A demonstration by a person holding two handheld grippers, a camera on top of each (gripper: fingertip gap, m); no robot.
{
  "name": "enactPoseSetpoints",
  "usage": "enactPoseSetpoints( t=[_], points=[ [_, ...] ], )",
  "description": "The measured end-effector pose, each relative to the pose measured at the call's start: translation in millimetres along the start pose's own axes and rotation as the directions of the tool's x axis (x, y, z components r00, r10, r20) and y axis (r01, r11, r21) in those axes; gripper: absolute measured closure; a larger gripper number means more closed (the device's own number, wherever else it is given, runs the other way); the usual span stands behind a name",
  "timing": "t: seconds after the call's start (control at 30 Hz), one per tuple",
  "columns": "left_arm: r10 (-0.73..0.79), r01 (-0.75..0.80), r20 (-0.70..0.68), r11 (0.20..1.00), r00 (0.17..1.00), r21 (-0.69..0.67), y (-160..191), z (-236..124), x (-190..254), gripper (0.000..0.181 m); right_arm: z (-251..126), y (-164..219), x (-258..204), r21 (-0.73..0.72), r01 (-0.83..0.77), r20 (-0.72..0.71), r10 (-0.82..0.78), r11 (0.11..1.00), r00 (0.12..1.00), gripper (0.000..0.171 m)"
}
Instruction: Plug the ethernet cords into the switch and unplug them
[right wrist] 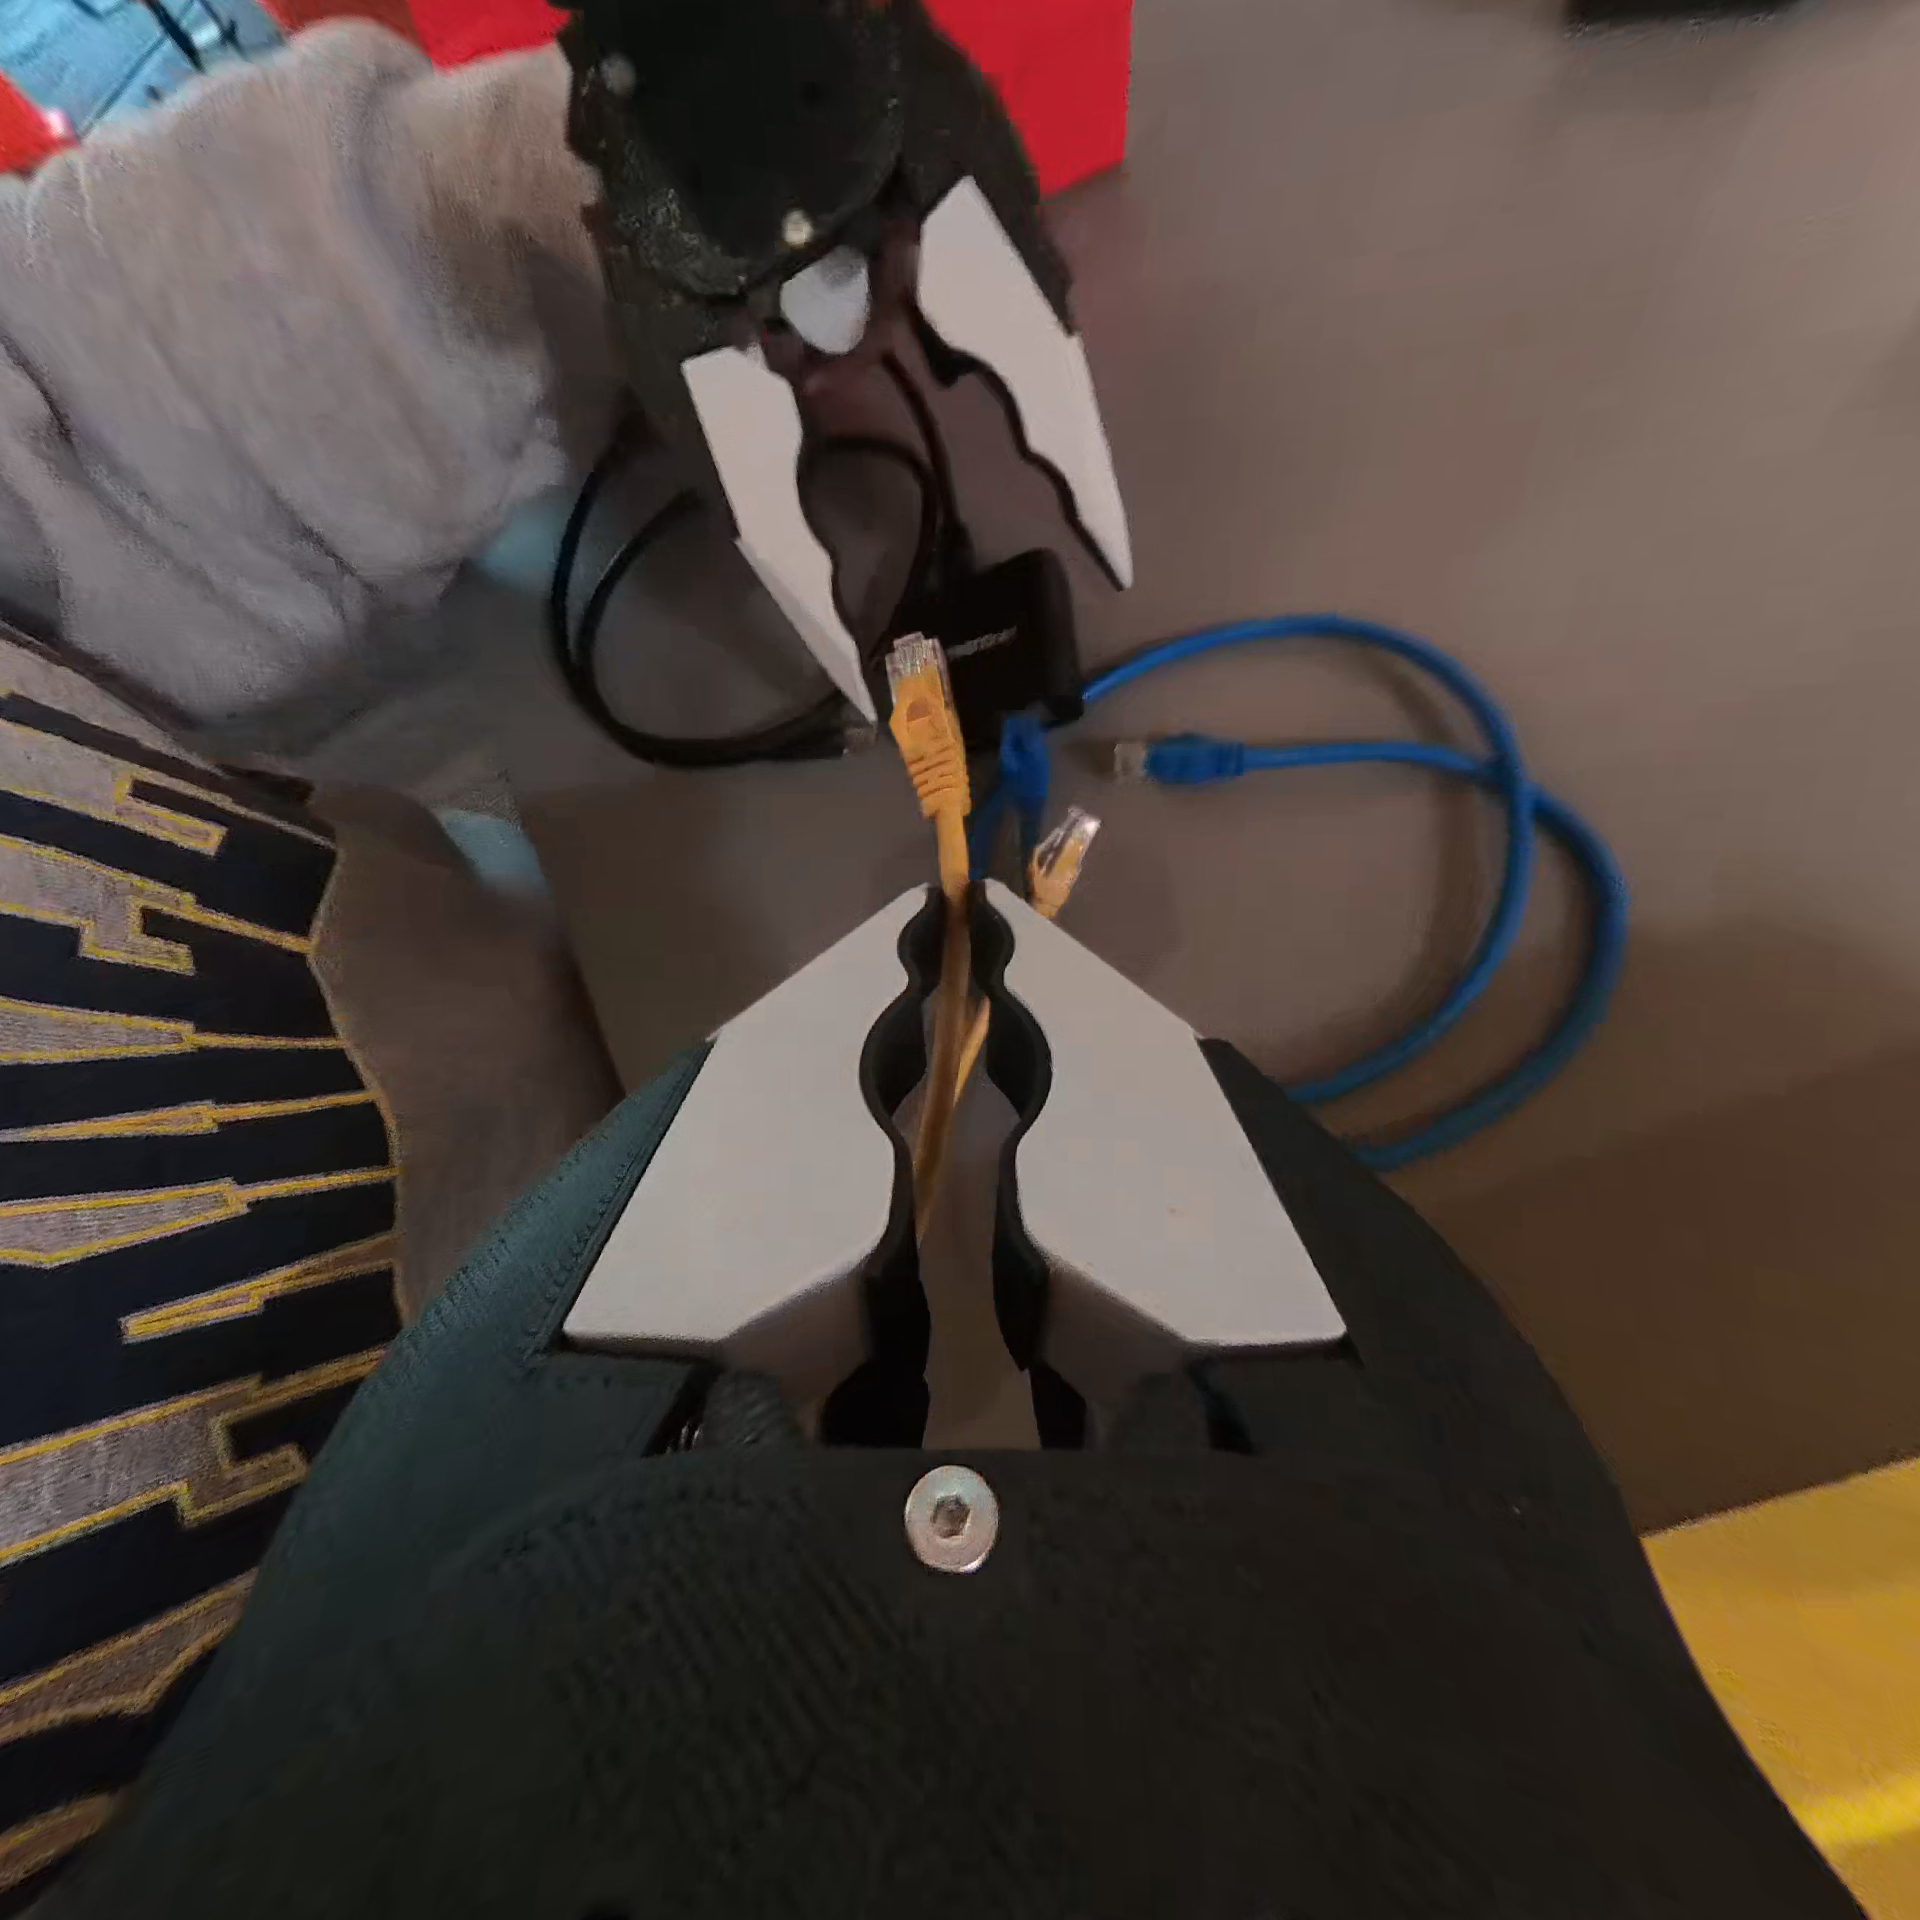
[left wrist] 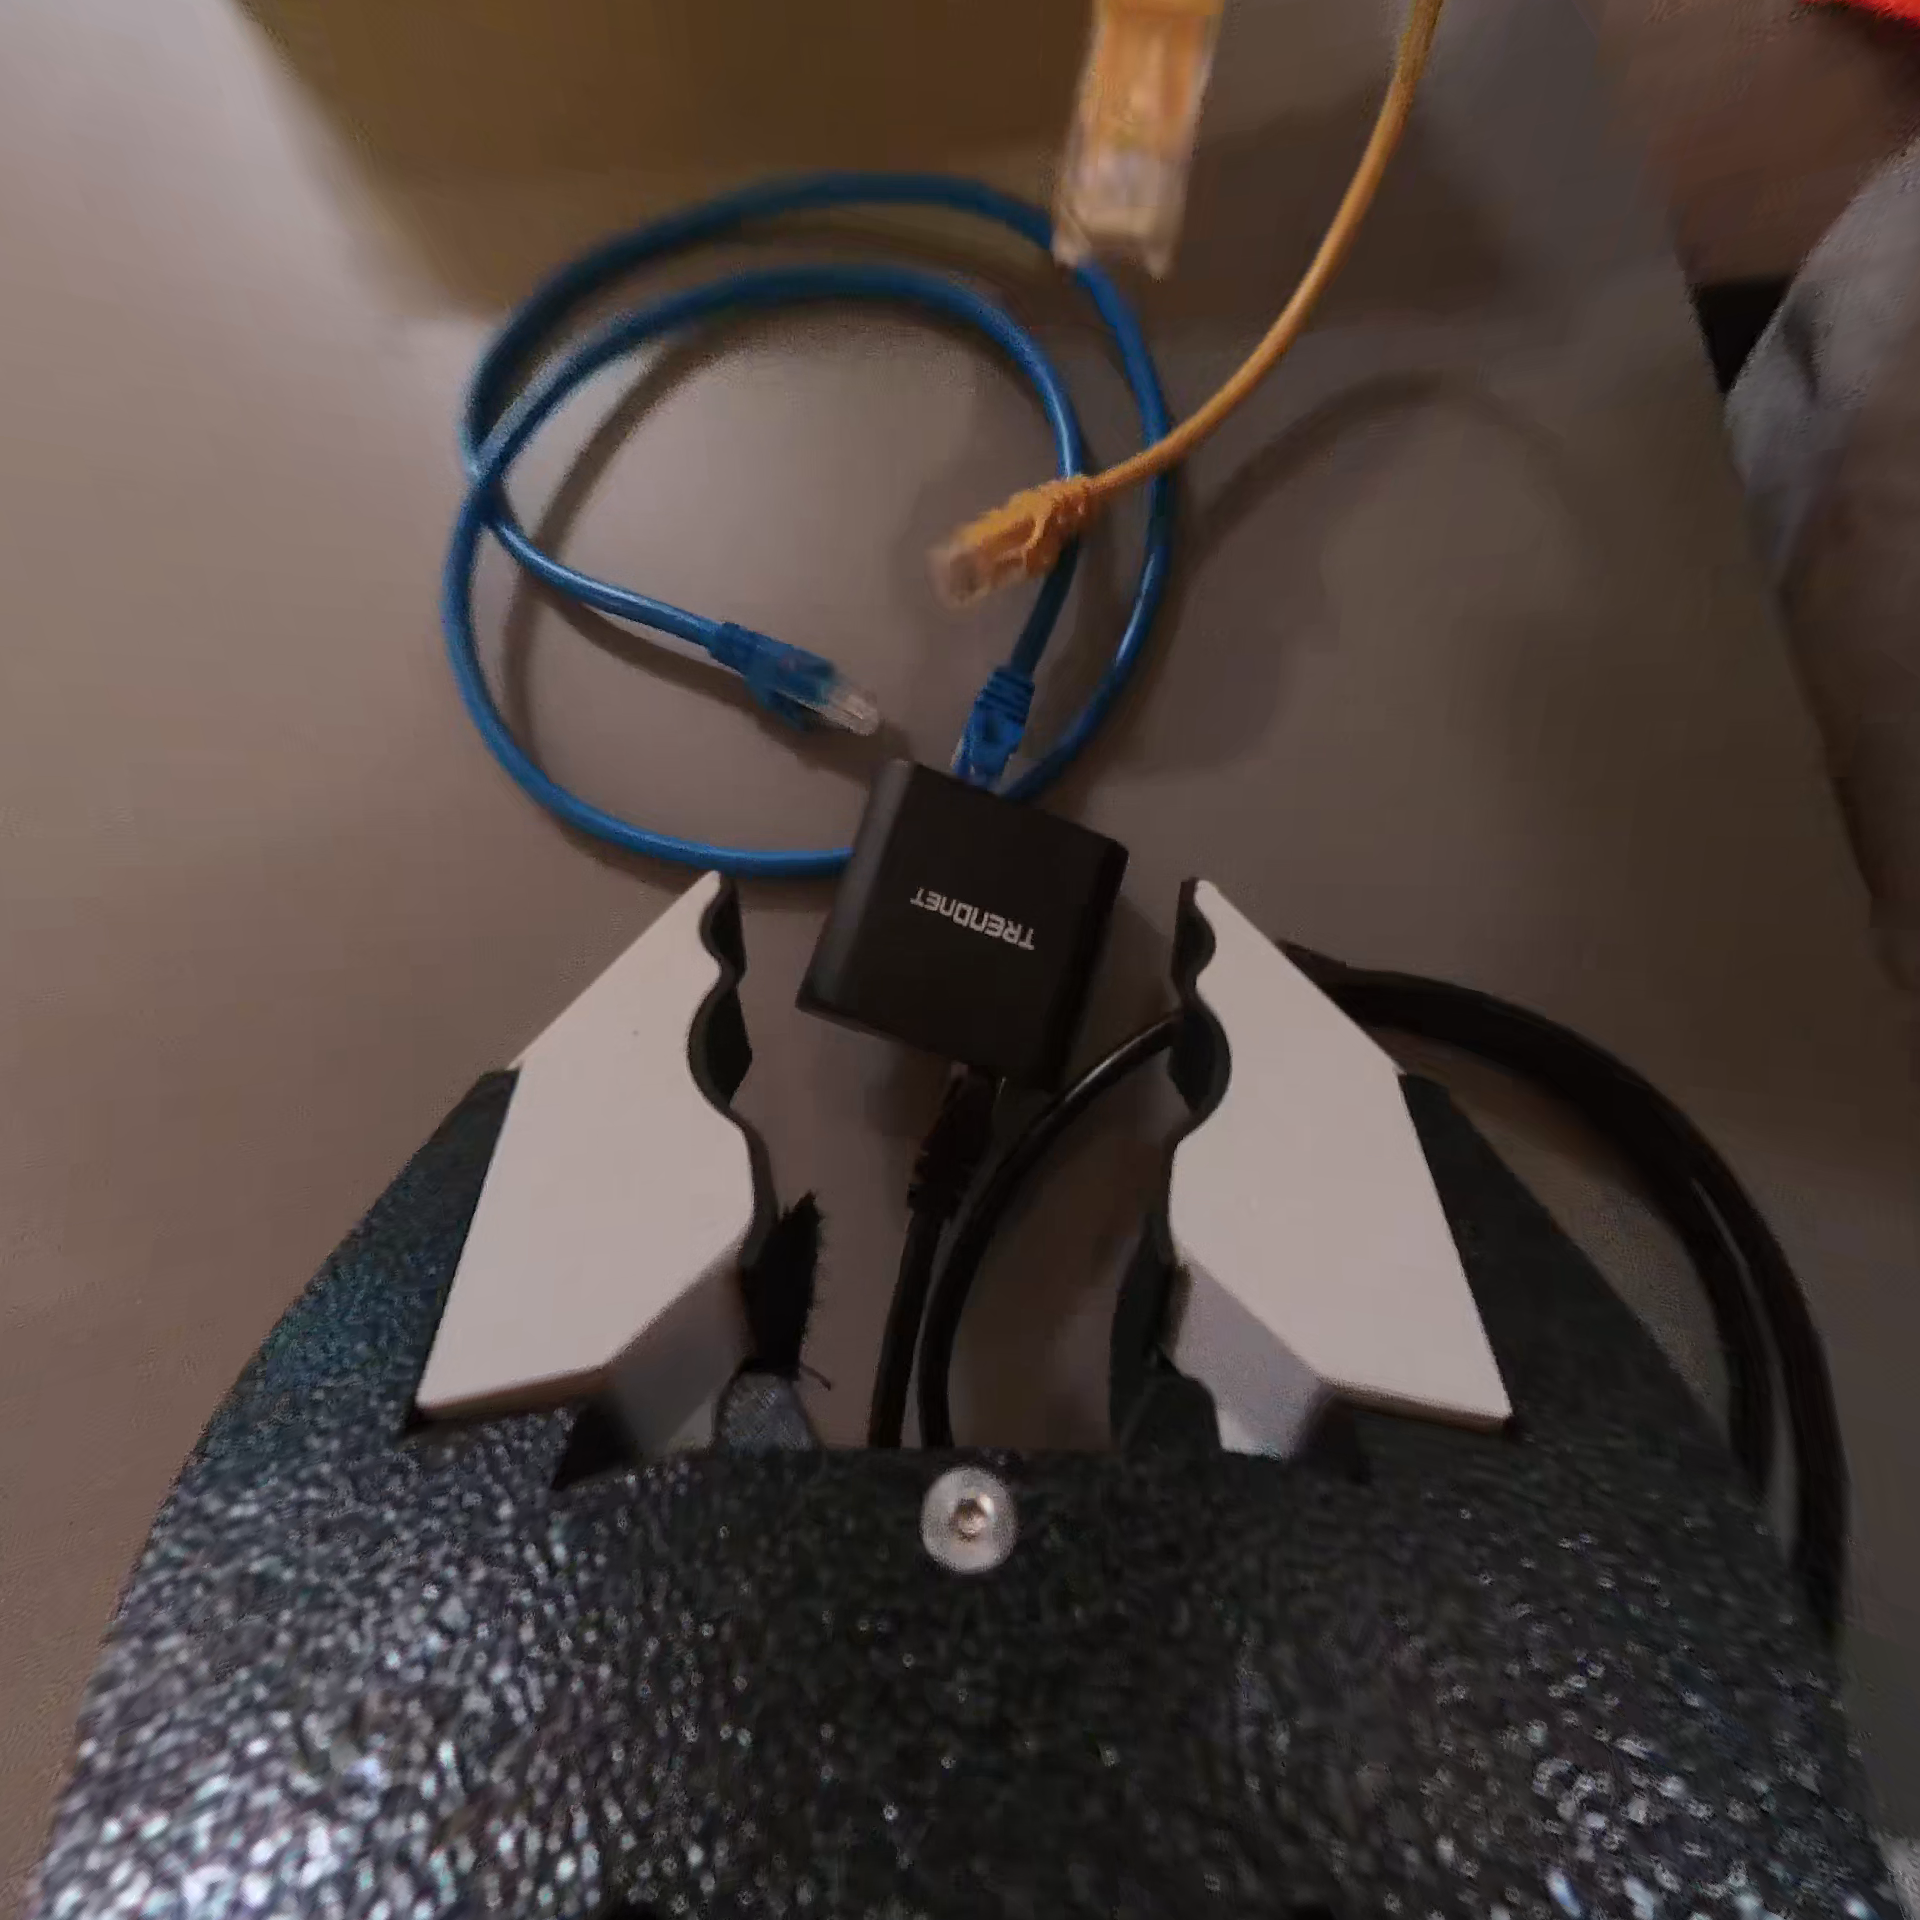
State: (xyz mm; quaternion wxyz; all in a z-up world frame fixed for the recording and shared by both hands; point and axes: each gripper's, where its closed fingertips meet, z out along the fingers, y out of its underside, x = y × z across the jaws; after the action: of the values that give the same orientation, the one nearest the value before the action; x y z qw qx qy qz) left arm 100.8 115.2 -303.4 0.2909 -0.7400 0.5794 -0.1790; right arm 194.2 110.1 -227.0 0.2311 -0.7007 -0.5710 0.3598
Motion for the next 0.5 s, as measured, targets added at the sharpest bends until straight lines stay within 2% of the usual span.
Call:
enactPoseSetpoints(
  t=[0.1,0.2,0.23,0.37,0.5],
  points=[
    [0.013,-0.022,-0.091,0.995,0.996,-0.1,13.3,13.0,6.7,0.105,17.5,12.4,0.9,-0.06,-0.011,0.006,0.011,0.998,1.0,0.168],
    [0.018,-0.035,-0.12,0.99,0.993,-0.139,17.6,18.1,8.0,0.113,28.9,20.0,3.0,-0.09,-0.017,0.004,0.018,0.996,1.0,0.168],
    [0.021,-0.038,-0.121,0.99,0.992,-0.135,16.9,18.2,7.5,0.12,31.5,21.5,2.9,-0.095,-0.018,0.007,0.018,0.995,1.0,0.168],
    [0.0,-0.015,-0.138,0.995,0.99,-0.102,16.1,17.2,7.9,0.122,40.6,31.1,3.1,-0.155,0.026,-0.017,-0.029,0.988,0.999,0.168],
    [-0.121,0.124,-0.234,0.992,0.965,-0.003,9.9,14.2,13.6,0.122,50.2,32.9,1.4,-0.184,0.049,-0.041,-0.058,0.982,0.997,0.168]
  ],
)
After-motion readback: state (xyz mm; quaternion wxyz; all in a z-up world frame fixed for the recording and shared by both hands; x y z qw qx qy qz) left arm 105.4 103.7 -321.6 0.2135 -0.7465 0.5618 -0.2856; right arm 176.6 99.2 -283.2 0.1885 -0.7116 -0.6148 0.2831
